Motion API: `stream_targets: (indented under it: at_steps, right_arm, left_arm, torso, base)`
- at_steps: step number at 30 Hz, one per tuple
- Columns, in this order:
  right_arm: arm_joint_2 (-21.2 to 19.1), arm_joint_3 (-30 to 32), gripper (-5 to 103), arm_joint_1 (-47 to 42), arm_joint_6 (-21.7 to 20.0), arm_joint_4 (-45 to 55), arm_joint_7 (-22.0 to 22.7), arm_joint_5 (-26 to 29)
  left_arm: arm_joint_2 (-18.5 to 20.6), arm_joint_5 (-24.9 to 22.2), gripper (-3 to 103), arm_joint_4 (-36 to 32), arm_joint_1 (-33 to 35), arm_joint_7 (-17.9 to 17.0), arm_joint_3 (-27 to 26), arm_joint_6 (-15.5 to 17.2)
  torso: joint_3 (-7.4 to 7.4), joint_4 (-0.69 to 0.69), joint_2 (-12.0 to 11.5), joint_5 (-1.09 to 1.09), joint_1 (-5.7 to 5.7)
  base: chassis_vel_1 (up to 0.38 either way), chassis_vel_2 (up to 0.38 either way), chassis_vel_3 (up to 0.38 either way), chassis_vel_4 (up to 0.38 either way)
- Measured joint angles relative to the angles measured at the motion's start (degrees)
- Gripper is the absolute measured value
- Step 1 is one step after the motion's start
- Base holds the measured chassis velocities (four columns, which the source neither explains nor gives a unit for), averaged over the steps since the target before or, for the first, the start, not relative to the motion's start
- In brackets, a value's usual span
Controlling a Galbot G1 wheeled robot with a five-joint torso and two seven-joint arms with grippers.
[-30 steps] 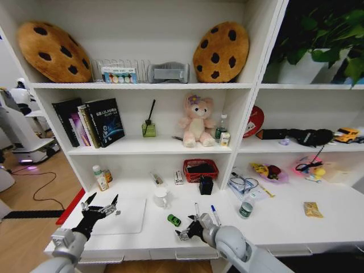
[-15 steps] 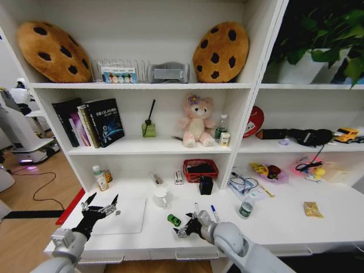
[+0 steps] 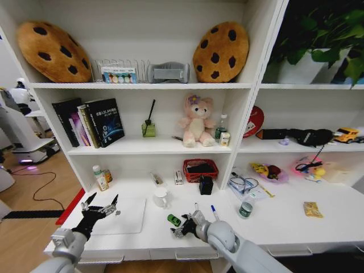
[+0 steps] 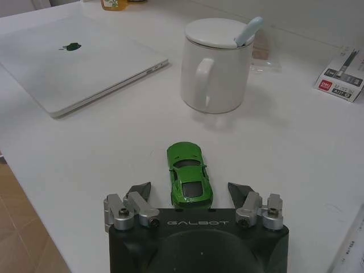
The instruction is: Organize the objects on the table.
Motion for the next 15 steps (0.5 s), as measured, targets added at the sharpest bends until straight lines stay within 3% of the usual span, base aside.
stream_targets:
  at_steps: [2, 4, 6, 13, 15]
  right_arm:
    - [0.2, 0.0, 63, 0.2, 0.1, -0.3, 0.2, 0.0]
    - [0.2, 0.0, 63, 0.2, 0.1, -0.4, 0.3, 0.0]
    - [0.2, -0.1, 56, 0.3, 0.1, -0.4, 0.5, -0.2]
    - [0.2, -0.8, 55, 0.9, 0.1, -0.3, 1.9, 0.0]
    - [0.3, -1.1, 48, 1.2, 0.1, -0.5, 2.2, 0.1]
  left_arm:
    - [0.0, 0.0, 100, 0.0, 0.0, 0.0, 0.0, 0.0]
    - [0.0, 0.0, 100, 0.0, 0.0, 0.0, 0.0, 0.0]
    - [0.0, 0.0, 100, 0.0, 0.0, 0.0, 0.0, 0.0]
    - [0.0, 0.0, 100, 0.0, 0.0, 0.0, 0.0, 0.0]
    - [0.0, 0.0, 100, 0.0, 0.0, 0.0, 0.0, 0.0]
  torso:
    - [0.0, 0.0, 0.0, 0.0, 0.0]
    - [0.0, 0.0, 0.0, 0.0, 0.0]
    - [0.0, 0.0, 0.0, 0.0, 0.0]
    - [0.0, 0.0, 0.0, 0.0, 0.0]
    - [0.0, 0.0, 0.0, 0.0, 0.0]
  base:
    - [0.0, 0.0, 0.0, 0.0]
    - [0.0, 0.0, 0.0, 0.0]
    - [0.0, 0.0, 0.0, 0.0]
    - [0.0, 0.0, 0.0, 0.0]
    - [0.0, 0.0, 0.0, 0.0]
